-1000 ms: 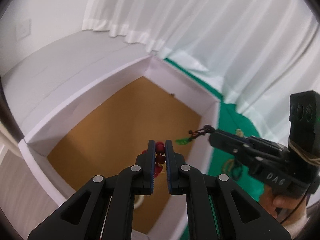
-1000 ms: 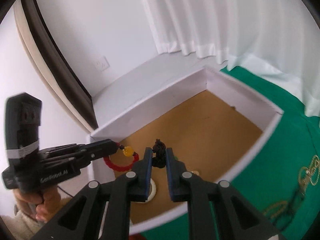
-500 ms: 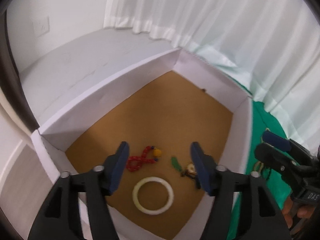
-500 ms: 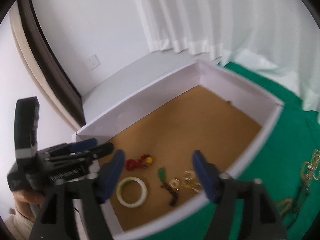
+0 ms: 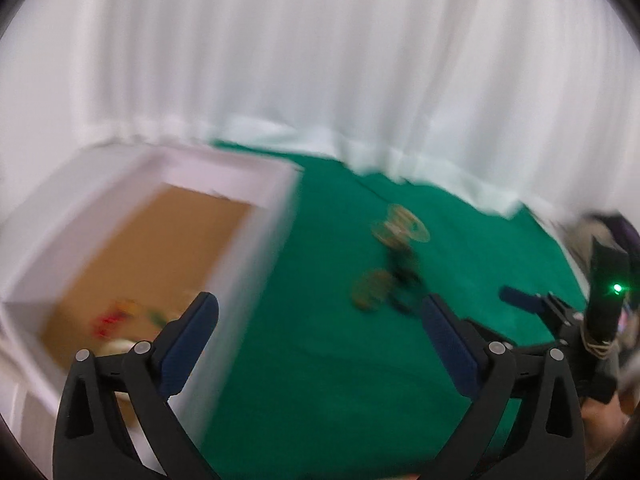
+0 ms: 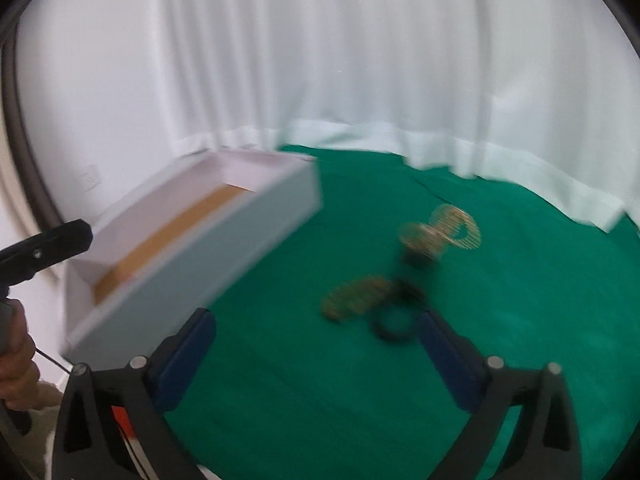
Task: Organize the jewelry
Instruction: 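Withdraw both tools from the box back over the remaining jewelry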
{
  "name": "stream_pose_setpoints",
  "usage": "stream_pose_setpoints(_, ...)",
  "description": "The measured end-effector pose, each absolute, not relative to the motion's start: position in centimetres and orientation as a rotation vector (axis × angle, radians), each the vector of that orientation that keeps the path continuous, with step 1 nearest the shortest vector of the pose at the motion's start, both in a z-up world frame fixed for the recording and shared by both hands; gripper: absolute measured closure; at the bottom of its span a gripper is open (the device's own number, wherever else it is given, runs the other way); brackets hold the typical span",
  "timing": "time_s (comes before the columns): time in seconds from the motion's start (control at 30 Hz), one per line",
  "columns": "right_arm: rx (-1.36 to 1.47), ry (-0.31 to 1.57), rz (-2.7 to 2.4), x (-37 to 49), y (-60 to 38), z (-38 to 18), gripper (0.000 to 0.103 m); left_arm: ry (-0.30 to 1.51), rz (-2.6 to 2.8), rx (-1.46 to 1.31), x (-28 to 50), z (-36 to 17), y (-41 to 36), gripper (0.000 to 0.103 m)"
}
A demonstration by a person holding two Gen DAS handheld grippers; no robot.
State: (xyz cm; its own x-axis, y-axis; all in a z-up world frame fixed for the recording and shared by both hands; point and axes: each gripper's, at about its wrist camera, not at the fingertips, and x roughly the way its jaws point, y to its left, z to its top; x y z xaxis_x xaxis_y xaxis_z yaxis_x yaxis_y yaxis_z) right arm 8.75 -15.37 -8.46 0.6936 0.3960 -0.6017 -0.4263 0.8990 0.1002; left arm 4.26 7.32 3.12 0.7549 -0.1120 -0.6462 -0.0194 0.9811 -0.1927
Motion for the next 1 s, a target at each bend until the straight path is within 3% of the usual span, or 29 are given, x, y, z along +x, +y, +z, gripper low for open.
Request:
stream_pose_setpoints(0.17, -0.103, 0.732, 0.33, 6.0, -21.2, -13.1, 0.0, 0.867, -0.144, -0.136, 6.2, -3.8, 0.9, 0.002)
stream_pose_setpoints(0.37, -0.12, 0.856, 0.139, 5.8, -25.9, -18.9, 0.0, 1.013, -0.136, -0.137, 8.7, -11.2, -1.5, 0.002)
stream_pose_setpoints(0.6, -0.024, 0.921, 0.081, 6.5, -29.1, -21.9, 0.0, 1.021, -0.1, -0.004, 8.5, -13.2, -3.0, 0.002)
stream_pose_setpoints(1.0, -0.004, 0.959, 0.003, 7.0, -28.3, -22.0, 0.0, 1.055, -0.121, 0.05, 8.7, -13.6, -3.8, 0.0)
